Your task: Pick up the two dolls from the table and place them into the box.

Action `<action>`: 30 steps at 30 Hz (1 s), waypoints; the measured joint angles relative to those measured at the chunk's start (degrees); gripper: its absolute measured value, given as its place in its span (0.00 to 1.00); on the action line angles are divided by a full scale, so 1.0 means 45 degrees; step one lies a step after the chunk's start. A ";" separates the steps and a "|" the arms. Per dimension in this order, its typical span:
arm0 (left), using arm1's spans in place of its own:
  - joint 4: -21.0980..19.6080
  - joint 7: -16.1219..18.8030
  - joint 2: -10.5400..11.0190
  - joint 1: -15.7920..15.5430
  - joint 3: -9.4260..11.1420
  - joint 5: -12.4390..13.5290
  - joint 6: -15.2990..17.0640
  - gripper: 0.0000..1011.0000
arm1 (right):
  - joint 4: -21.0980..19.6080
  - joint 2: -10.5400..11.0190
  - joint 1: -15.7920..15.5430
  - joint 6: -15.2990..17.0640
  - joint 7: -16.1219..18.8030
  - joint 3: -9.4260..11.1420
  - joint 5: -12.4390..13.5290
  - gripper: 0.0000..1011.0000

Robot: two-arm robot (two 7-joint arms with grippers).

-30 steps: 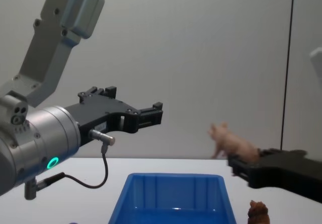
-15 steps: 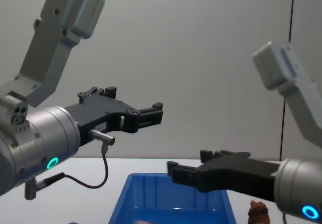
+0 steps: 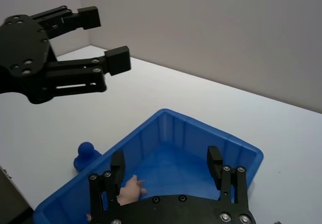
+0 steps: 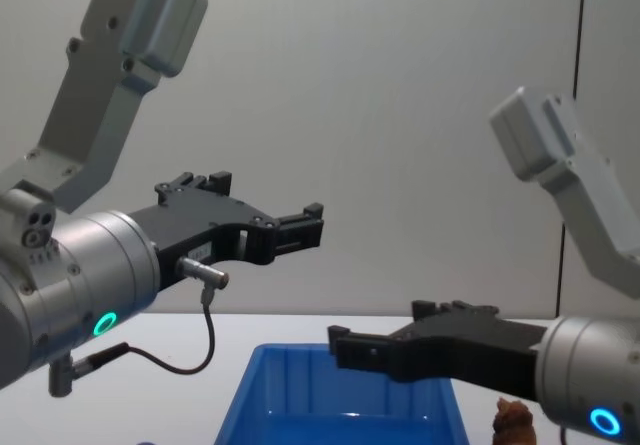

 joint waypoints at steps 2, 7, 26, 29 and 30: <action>0.0000 0.0000 0.0001 0.0000 0.0000 0.0000 0.0001 0.99 | -0.0089 0.0021 -0.0072 0.0051 -0.0232 0.0001 -0.0001 0.99; 0.0000 0.0000 0.0000 0.0000 0.0001 0.0000 0.0001 0.99 | -0.0499 0.0138 -0.0426 0.0270 -0.1155 0.0036 -0.0017 0.99; -0.0001 0.0000 0.0001 0.0000 0.0000 0.0000 0.0000 0.99 | -0.1576 0.0435 -0.1522 0.1328 -0.4510 0.0172 -0.0696 0.99; 0.0000 0.0000 0.0000 0.0000 0.0000 0.0000 0.0001 0.99 | -0.1633 0.0433 -0.1669 0.1563 -0.5053 0.0175 -0.0859 0.99; 0.0000 0.0000 0.0000 0.0000 0.0000 0.0000 0.0000 0.99 | -0.1637 0.0432 -0.1701 0.1642 -0.5218 0.0175 -0.0910 0.99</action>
